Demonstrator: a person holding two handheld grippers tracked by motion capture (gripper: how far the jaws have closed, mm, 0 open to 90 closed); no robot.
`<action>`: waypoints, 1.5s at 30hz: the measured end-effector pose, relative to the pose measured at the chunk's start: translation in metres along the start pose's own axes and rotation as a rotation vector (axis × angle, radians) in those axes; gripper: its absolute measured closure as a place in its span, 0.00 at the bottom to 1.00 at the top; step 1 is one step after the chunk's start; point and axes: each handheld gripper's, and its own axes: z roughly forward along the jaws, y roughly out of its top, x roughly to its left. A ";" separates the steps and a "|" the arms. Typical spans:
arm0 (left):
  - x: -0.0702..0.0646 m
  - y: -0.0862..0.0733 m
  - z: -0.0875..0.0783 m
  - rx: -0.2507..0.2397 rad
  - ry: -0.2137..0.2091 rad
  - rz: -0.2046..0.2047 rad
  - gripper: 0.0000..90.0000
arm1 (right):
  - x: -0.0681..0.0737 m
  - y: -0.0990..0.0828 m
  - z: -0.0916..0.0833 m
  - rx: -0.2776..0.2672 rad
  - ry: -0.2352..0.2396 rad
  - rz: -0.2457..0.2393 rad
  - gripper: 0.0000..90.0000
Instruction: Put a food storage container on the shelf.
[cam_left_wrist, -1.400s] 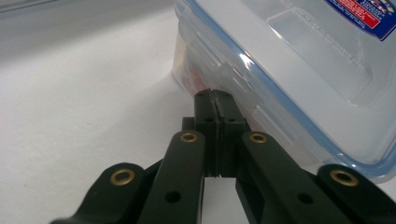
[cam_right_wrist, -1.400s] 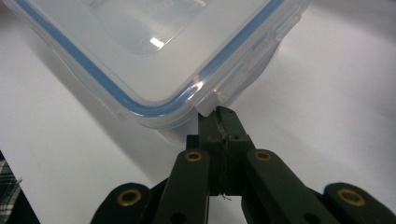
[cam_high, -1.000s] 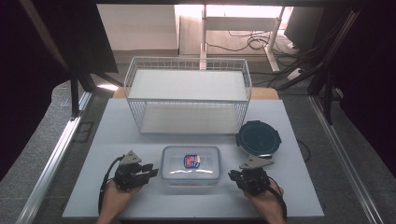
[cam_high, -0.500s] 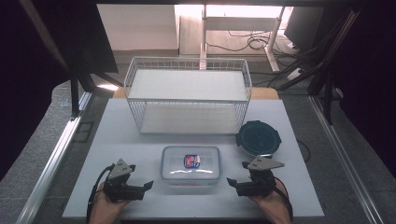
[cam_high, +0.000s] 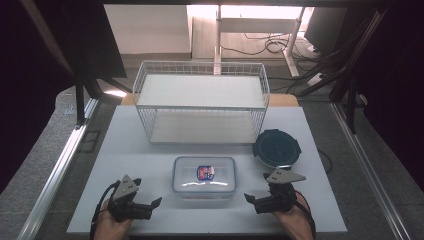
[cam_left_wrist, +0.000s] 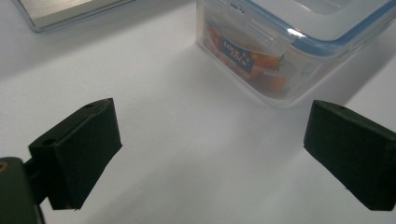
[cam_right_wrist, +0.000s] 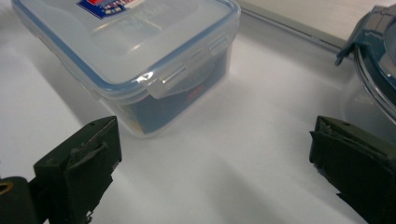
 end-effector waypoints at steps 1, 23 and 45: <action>0.000 0.000 0.000 0.003 0.004 -0.003 0.05 | 0.000 0.000 0.000 -0.009 0.000 -0.002 0.02; -0.005 0.016 -0.005 -0.018 -0.090 -0.033 0.02 | 0.007 0.012 0.004 -0.027 0.009 0.061 0.01; -0.002 0.068 0.028 0.007 -0.228 -0.011 0.01 | 0.013 0.046 0.031 0.049 0.072 0.097 0.01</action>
